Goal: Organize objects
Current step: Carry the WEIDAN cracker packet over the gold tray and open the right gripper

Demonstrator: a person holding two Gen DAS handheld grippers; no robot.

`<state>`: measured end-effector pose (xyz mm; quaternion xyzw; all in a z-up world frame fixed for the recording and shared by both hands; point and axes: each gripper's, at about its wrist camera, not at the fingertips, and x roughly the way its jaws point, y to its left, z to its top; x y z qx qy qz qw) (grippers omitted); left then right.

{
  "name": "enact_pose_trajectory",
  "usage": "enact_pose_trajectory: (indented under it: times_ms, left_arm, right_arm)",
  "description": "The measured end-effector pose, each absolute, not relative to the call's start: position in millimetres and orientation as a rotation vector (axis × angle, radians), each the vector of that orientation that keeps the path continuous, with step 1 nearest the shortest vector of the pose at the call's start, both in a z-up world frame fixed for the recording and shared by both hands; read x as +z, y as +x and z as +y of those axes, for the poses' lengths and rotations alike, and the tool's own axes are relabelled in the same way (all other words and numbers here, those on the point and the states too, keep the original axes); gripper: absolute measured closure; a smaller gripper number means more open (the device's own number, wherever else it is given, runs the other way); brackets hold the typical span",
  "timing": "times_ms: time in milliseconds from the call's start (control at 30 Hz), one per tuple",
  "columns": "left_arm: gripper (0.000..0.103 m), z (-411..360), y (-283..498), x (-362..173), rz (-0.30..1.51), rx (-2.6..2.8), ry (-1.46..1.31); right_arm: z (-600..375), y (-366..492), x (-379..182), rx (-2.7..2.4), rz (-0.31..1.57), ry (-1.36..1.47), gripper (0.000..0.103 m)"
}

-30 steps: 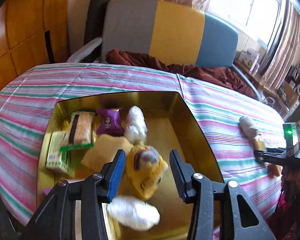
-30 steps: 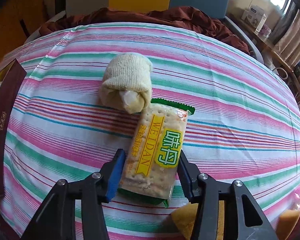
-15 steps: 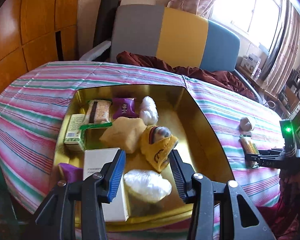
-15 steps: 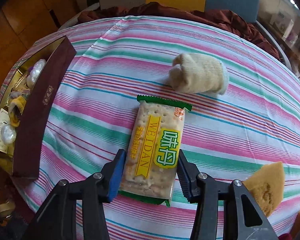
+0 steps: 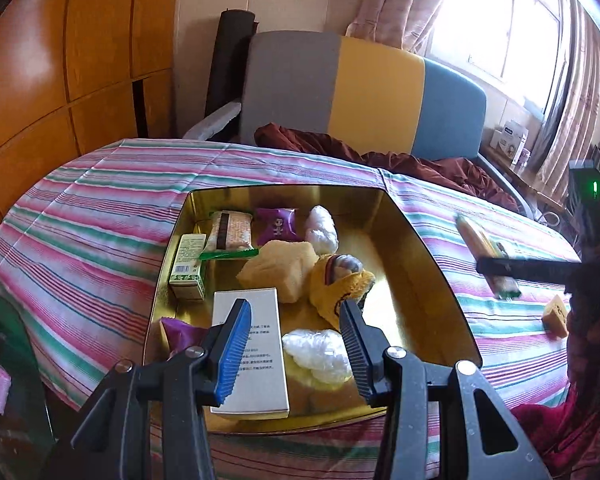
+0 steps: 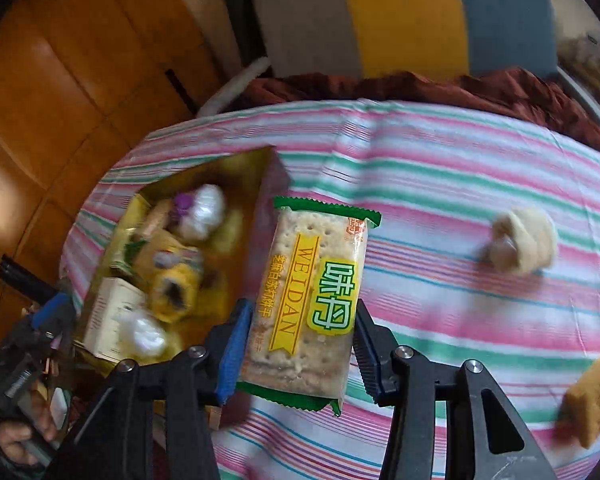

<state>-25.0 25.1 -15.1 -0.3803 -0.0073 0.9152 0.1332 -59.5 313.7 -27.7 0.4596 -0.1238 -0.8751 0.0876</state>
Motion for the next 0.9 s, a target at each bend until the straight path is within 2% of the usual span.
enact_pose_trajectory:
  times_ms: [333, 767, 867, 900]
  left_arm:
    - [0.057, 7, -26, -26, -0.060, 2.662, -1.128]
    - [0.057, -5, -33, -33, -0.115, 2.652, -1.154]
    - [0.057, -7, -34, -35, -0.119, 2.652, -1.162]
    - [0.057, -7, -34, -35, -0.120, 2.652, -1.165]
  right_arm:
    - [237, -122, -22, -2.537, -0.239, 1.384, 0.053]
    - [202, -180, -75, -2.547, -0.109, 1.592, 0.053]
    - [203, -176, -78, -2.542, -0.123, 1.579, 0.044]
    - [204, -174, -78, -2.539, -0.134, 1.569, 0.038]
